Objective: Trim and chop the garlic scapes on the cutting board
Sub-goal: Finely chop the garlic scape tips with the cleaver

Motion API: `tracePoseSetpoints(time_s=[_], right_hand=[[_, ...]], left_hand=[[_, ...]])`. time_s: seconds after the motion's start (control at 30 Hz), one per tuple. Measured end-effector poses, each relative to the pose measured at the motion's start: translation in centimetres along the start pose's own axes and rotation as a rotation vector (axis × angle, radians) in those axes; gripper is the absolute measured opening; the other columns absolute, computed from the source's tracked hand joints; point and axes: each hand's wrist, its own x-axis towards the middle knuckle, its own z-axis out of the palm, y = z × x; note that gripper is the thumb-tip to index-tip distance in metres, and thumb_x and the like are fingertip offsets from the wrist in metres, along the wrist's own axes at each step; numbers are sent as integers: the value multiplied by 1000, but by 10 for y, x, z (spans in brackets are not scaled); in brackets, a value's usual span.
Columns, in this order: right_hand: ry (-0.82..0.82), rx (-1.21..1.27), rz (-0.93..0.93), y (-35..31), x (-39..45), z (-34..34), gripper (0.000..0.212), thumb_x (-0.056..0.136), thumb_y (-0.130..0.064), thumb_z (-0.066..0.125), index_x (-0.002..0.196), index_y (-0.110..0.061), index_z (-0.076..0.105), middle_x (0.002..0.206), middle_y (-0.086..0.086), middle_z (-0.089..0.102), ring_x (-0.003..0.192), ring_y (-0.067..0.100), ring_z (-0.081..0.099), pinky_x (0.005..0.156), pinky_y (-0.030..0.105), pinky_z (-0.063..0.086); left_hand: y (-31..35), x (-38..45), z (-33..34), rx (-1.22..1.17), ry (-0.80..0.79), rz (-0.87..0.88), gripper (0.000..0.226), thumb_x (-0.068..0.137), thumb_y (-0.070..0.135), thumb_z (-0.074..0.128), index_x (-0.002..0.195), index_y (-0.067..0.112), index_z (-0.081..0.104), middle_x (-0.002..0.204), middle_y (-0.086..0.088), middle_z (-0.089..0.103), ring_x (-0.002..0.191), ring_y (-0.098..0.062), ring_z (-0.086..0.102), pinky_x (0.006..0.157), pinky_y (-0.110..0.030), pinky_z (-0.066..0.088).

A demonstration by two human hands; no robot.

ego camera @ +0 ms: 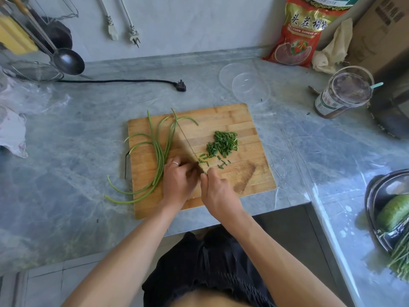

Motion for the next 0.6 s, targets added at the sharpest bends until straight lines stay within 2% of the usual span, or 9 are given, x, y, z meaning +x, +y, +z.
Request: tracePoseSetpoints(time_s=[0.23,0.33,0.4,0.47,0.6], right_hand=[[-33,123,57,-16,35,-1,32,104,-39,28,89,-13,37,63,10,49,53,33,49,47,33,31],[10,148,56,-8,31,1,33,103,-37,25,87,-12,39,68,1,45,51,24,44,48,32,27],[76,197,43,-1,23,0,31,102,-33,25,81,-14,38,67,2,42,51,29,42,47,37,30],[129,301,89,4,17,-4,31,104,-27,29,75,-16,36,62,7,43,54,31,43,53,39,34],[167,359,154,11,10,-17,34,105,-30,30,74,-19,39,59,4,48,53,19,45,55,38,37]], left_hand=[[5,-3,-5,16,10,3,26,85,26,54,68,19,73,82,0,66,77,-27,57,73,-44,47],[2,-2,-4,24,2,-4,12,81,16,67,81,21,78,87,1,67,78,-25,58,74,-41,48],[2,-3,-3,14,13,24,16,80,10,71,90,19,79,91,-1,68,79,-25,59,73,-39,49],[1,-3,-4,-10,16,40,15,82,12,70,93,17,79,92,0,68,81,-23,61,75,-40,51],[1,-3,-4,-25,7,19,13,82,12,71,93,15,78,94,2,68,85,-20,62,77,-43,51]])
